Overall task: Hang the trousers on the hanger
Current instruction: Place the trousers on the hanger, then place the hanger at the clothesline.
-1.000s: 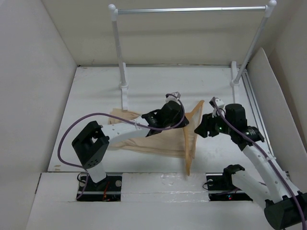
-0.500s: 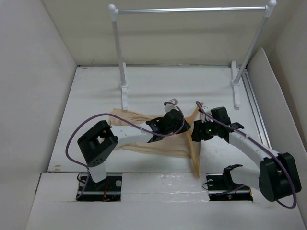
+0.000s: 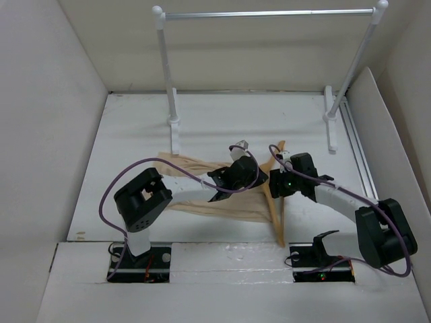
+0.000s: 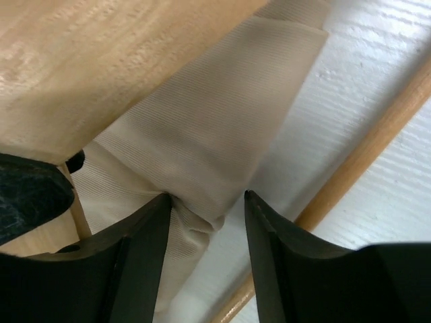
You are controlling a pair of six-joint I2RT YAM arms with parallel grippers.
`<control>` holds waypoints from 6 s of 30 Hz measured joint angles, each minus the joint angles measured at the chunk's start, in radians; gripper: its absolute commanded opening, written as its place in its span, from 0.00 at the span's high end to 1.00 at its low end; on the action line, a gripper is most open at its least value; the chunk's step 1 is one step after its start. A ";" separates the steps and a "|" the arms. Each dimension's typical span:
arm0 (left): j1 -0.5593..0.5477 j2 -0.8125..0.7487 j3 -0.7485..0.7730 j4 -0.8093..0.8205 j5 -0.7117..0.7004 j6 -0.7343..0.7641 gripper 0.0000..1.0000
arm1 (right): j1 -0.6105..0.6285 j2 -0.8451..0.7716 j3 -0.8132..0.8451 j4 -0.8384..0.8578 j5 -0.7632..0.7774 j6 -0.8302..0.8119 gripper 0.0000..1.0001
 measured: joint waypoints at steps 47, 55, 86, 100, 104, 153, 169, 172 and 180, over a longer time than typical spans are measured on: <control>0.125 -0.406 -0.227 -0.282 -0.205 0.268 1.00 | -0.401 0.094 0.122 -0.170 -0.122 -0.211 1.00; 0.098 -0.415 -0.167 -0.390 -0.249 0.328 1.00 | -0.406 0.107 0.122 -0.171 -0.122 -0.212 0.95; 0.090 -0.213 0.759 -0.831 -0.212 0.525 1.00 | 0.131 -0.387 0.634 -0.243 -0.193 0.144 0.00; 0.118 -0.113 0.912 -0.956 -0.103 0.542 1.00 | 0.335 -0.258 0.496 -0.146 0.022 0.310 0.06; 0.118 -0.113 0.912 -0.975 -0.093 0.544 1.00 | 0.342 -0.249 0.436 -0.056 0.012 0.346 0.33; 0.145 -0.750 0.132 -0.739 -0.119 0.426 0.03 | -0.496 0.554 1.157 0.456 -0.528 0.875 1.00; 0.145 -0.803 0.040 -0.742 -0.124 0.340 0.03 | -0.637 0.638 1.157 0.601 -0.568 0.980 0.96; 0.145 -0.797 0.042 -0.741 -0.124 0.339 0.03 | -0.637 0.651 1.157 0.606 -0.576 0.970 0.91; 0.145 -0.766 0.055 -0.745 -0.124 0.338 0.01 | -0.649 0.639 1.113 0.644 -0.594 0.935 0.00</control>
